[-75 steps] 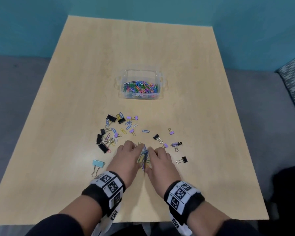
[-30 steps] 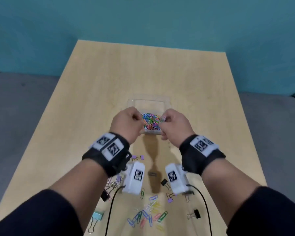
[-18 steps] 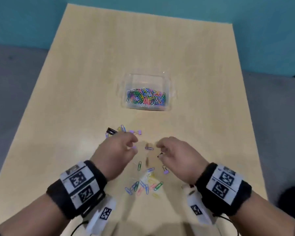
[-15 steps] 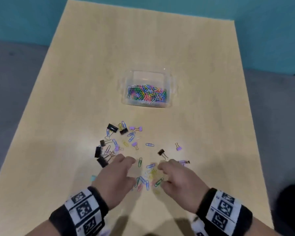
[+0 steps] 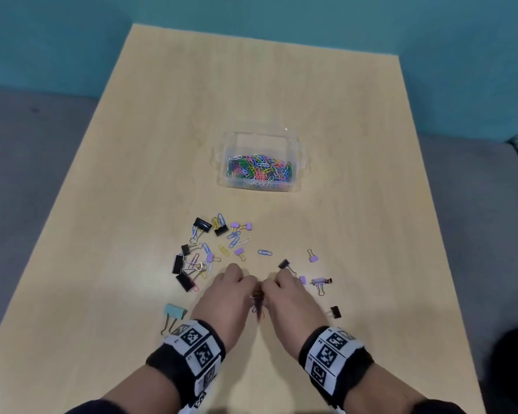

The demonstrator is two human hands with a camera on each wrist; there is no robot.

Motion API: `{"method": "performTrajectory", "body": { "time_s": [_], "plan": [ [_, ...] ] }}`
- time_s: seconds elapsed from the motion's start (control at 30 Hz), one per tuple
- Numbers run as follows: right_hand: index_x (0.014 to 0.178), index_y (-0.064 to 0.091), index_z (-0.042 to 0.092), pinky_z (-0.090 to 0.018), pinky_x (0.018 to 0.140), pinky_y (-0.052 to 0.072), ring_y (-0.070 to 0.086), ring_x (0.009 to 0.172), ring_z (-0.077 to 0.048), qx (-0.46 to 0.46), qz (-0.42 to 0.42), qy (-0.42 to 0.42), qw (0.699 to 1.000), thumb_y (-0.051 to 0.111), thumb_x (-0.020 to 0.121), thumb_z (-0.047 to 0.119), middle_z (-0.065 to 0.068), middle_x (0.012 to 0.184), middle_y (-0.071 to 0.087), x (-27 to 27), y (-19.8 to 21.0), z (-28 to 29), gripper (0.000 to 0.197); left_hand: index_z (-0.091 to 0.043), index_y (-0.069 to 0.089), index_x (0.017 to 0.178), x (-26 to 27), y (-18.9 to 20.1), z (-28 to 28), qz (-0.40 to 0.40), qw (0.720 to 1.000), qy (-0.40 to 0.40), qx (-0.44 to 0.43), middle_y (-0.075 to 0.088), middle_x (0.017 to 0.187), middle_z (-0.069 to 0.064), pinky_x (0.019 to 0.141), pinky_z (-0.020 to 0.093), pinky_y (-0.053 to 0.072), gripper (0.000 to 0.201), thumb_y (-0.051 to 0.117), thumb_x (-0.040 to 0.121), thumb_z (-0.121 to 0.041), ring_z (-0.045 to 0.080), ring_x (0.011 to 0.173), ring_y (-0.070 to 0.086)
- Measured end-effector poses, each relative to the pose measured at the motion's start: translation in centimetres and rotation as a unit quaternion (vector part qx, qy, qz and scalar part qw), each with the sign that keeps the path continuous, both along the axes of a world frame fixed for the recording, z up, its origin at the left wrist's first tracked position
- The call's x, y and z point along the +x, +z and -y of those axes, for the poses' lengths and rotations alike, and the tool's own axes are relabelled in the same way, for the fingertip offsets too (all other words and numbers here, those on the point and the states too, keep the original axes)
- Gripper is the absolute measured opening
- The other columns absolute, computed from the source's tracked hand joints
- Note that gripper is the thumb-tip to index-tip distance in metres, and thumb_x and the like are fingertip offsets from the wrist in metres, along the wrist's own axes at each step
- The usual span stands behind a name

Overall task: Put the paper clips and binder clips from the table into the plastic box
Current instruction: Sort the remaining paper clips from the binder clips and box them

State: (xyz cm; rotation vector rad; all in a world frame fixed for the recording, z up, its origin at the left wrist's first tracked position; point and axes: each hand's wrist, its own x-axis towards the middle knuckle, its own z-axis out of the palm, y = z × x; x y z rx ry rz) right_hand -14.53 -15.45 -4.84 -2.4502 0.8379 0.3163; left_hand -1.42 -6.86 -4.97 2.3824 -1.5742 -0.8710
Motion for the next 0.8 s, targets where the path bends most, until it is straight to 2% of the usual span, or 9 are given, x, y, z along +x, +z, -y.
{"method": "performTrajectory", "body": {
  "time_s": [0.13, 0.23, 0.33, 0.43, 0.53, 0.6, 0.7, 0.77, 0.8],
  "plan": [
    [0.106, 0.046, 0.017, -0.03, 0.068, 0.033, 0.046, 0.095, -0.026, 0.006, -0.013, 0.023, 1.0, 0.046, 0.076, -0.006, -0.005, 0.109, 0.042, 0.3, 0.6, 0.6, 0.038, -0.024, 0.047, 0.098, -0.1, 0.3, 0.4, 0.026, 0.999, -0.034, 0.021, 0.04, 0.098, -0.001, 0.066, 0.031, 0.04, 0.025, 0.048, 0.082, -0.006, 0.021, 0.083, 0.047],
    [0.102, 0.049, 0.015, -0.031, 0.065, 0.029, 0.05, 0.088, -0.026, 0.014, -0.006, 0.02, 1.0, 0.048, 0.078, -0.006, -0.006, 0.105, 0.046, 0.6, 0.8, 1.1, 0.031, -0.025, 0.047, 0.105, -0.1, 0.5, 0.6, 0.032, 0.998, -0.04, 0.027, 0.039, 0.099, 0.0, 0.066, 0.028, 0.032, 0.035, 0.044, 0.078, -0.002, 0.021, 0.082, 0.044],
    [0.095, 0.05, 0.014, -0.03, 0.059, 0.026, 0.043, 0.073, -0.024, 0.016, -0.005, 0.009, 1.0, 0.047, 0.084, -0.002, -0.006, 0.1, 0.048, 0.6, 1.1, 1.4, 0.02, -0.025, 0.045, 0.114, -0.2, 0.9, 0.8, 0.04, 0.997, -0.06, 0.036, 0.041, 0.104, 0.002, 0.068, 0.03, 0.032, 0.044, 0.043, 0.077, 0.001, 0.023, 0.089, 0.049],
    [0.085, 0.042, 0.021, -0.03, 0.052, 0.022, 0.038, 0.071, -0.022, 0.038, -0.012, -0.017, 0.999, 0.044, 0.09, 0.008, 0.001, 0.091, 0.041, 0.7, 1.0, 1.8, 0.014, -0.019, 0.044, 0.11, -0.4, 1.3, 1.1, 0.057, 0.994, -0.077, 0.055, 0.043, 0.105, 0.003, 0.065, 0.032, 0.032, 0.035, 0.043, 0.08, 0.0, 0.024, 0.086, 0.05],
    [0.078, 0.042, 0.02, -0.032, 0.062, 0.033, 0.046, 0.075, -0.022, 0.075, 0.006, -0.05, 0.996, 0.046, 0.09, 0.015, 0.005, 0.084, 0.044, 0.4, 1.0, 2.2, 0.014, -0.022, 0.038, 0.087, -0.1, 1.5, 1.3, 0.027, 0.998, -0.027, 0.05, 0.04, 0.09, 0.0, 0.061, 0.031, 0.029, 0.014, 0.044, 0.09, -0.01, 0.024, 0.071, 0.044],
    [0.076, 0.049, 0.018, -0.029, 0.061, 0.038, 0.05, 0.072, -0.017, 0.114, 0.028, -0.084, 0.99, 0.051, 0.087, 0.016, 0.005, 0.079, 0.051, 0.2, 1.4, 2.6, 0.011, -0.023, 0.038, 0.078, 0.5, 1.8, 1.3, -0.032, 0.999, 0.023, 0.017, 0.042, 0.081, -0.004, 0.061, 0.031, 0.033, 0.017, 0.047, 0.092, -0.02, 0.022, 0.072, 0.047],
    [0.073, 0.056, 0.019, -0.033, 0.055, 0.049, 0.053, 0.055, -0.013, 0.222, 0.084, -0.185, 0.954, 0.057, 0.08, 0.014, 0.005, 0.066, 0.057, 0.9, 2.8, 4.2, 0.009, -0.022, 0.044, 0.07, 2.3, 3.4, 2.2, -0.118, 0.987, 0.102, -0.032, 0.051, 0.069, -0.004, 0.06, 0.033, 0.042, 0.021, 0.055, 0.088, -0.024, 0.017, 0.064, 0.051],
    [0.072, 0.057, 0.017, -0.027, 0.042, 0.045, 0.055, 0.047, -0.016, 0.254, 0.127, -0.236, 0.929, 0.059, 0.08, 0.012, 0.003, 0.058, 0.056, 2.4, 3.9, 6.5, 0.01, -0.019, 0.051, 0.071, 4.3, 4.6, 4.2, -0.123, 0.982, 0.128, -0.057, 0.056, 0.065, -0.003, 0.059, 0.032, 0.045, 0.018, 0.058, 0.087, -0.025, 0.018, 0.06, 0.056],
    [0.071, 0.057, 0.016, -0.022, 0.038, 0.039, 0.055, 0.045, -0.017, 0.242, 0.143, -0.245, 0.928, 0.06, 0.081, 0.011, 0.002, 0.056, 0.056, 3.4, 4.5, 8.0, 0.011, -0.017, 0.054, 0.072, 5.4, 5.1, 5.5, -0.108, 0.982, 0.133, -0.073, 0.058, 0.065, -0.002, 0.058, 0.031, 0.044, 0.017, 0.059, 0.087, -0.025, 0.02, 0.06, 0.058]
  ]
}}
